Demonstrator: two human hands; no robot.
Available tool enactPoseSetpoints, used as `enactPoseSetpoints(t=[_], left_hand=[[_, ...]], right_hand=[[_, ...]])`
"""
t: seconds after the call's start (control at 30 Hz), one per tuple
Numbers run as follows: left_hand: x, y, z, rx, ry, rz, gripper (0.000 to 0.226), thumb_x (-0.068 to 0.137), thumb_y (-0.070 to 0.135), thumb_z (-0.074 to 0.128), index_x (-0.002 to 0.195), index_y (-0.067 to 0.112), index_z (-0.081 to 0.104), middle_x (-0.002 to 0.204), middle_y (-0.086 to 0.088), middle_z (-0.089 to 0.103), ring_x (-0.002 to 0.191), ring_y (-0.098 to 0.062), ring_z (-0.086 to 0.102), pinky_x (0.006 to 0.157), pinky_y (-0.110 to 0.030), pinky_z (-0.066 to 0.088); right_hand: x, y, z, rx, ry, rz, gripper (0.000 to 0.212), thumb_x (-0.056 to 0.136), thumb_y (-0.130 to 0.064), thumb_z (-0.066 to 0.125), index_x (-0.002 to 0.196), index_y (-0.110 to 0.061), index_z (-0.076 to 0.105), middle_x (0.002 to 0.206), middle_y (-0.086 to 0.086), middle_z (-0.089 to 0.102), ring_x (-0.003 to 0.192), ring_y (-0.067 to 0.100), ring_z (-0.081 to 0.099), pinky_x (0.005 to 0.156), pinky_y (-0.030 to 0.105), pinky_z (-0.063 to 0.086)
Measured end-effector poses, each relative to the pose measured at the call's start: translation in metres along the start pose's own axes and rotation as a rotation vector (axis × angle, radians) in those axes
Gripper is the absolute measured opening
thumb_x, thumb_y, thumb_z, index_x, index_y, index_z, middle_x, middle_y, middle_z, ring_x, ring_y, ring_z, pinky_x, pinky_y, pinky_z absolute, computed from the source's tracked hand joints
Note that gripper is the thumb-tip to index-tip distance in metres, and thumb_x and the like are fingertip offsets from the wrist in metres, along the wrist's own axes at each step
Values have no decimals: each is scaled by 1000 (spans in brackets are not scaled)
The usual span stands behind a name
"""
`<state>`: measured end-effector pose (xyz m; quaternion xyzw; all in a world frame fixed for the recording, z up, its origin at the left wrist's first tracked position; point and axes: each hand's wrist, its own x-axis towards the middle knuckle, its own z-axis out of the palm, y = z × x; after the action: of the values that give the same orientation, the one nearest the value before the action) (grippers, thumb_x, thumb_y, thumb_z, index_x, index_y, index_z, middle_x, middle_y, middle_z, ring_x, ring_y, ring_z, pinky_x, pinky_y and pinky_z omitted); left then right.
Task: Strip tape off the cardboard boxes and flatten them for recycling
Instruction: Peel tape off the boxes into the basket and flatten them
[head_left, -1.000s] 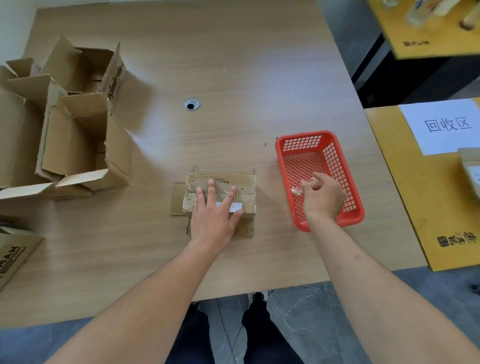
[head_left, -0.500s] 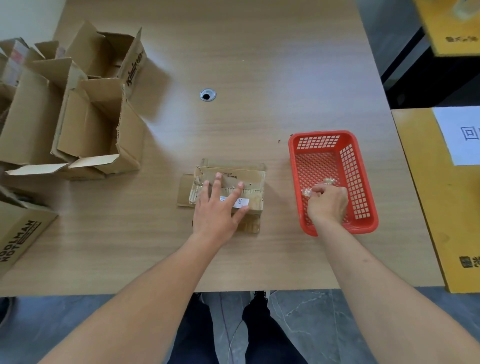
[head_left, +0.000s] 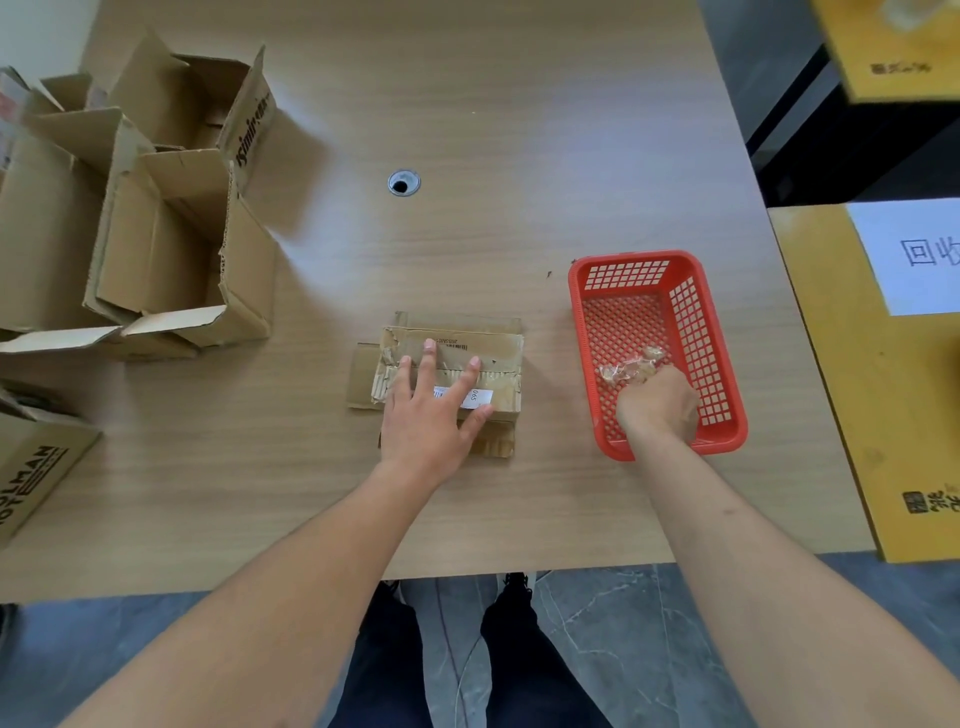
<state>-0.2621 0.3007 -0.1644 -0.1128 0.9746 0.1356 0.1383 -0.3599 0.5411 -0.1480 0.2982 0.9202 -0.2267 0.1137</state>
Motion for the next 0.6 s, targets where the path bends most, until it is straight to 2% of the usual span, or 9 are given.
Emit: enactPoseSetpoints(t=[0.17,0.3,0.37,0.47,0.53,0.6], left_hand=[[1,0,-2,-1,-12,0,61,97,74,26,154,59,10,170,0,-10,155,-35,-2,124,-48,14],[1,0,-3,0,-29,-2,62,97,74,26,155,59,9,170,-1,-11,155,-36,-4,125,-48,12],[2,0,-5,4,-41,-3,62,97,74,26,155,59,9,170,-1,-12,155,-36,-4,125,-48,12],[2,1,-7,5,-55,-4,62,97,74,27,155,59,9,170,-1,-12,155,-35,-4,124,-48,12],[2,2,-8,-4,-58,-6,62,98,73,29,154,59,10,170,0,-11,156,-34,-5,124,-48,13],[3,2,-8,-14,-61,-2,61,98,72,31,154,59,12,170,-1,-10,156,-34,-5,124,-48,13]], right_hand=[[5,6,-6,-90,-66,80,34,95,-20,62,125,-6,63,137,20,48,110,42,61,97,44,50],[0,4,-6,-45,71,-4,29,98,-19,57,123,-5,64,131,16,47,101,39,61,94,45,50],[-6,2,-4,50,154,-144,26,100,-21,57,121,-8,66,124,9,48,96,30,60,91,43,50],[-13,-4,3,188,171,-475,18,96,-19,67,112,-12,72,113,6,55,92,23,62,89,35,52],[-19,-13,11,231,119,-728,13,93,-12,70,104,-10,76,103,8,65,88,23,64,86,22,45],[-29,-22,24,263,-7,-873,20,93,-4,67,110,-7,76,102,9,72,90,24,68,86,24,49]])
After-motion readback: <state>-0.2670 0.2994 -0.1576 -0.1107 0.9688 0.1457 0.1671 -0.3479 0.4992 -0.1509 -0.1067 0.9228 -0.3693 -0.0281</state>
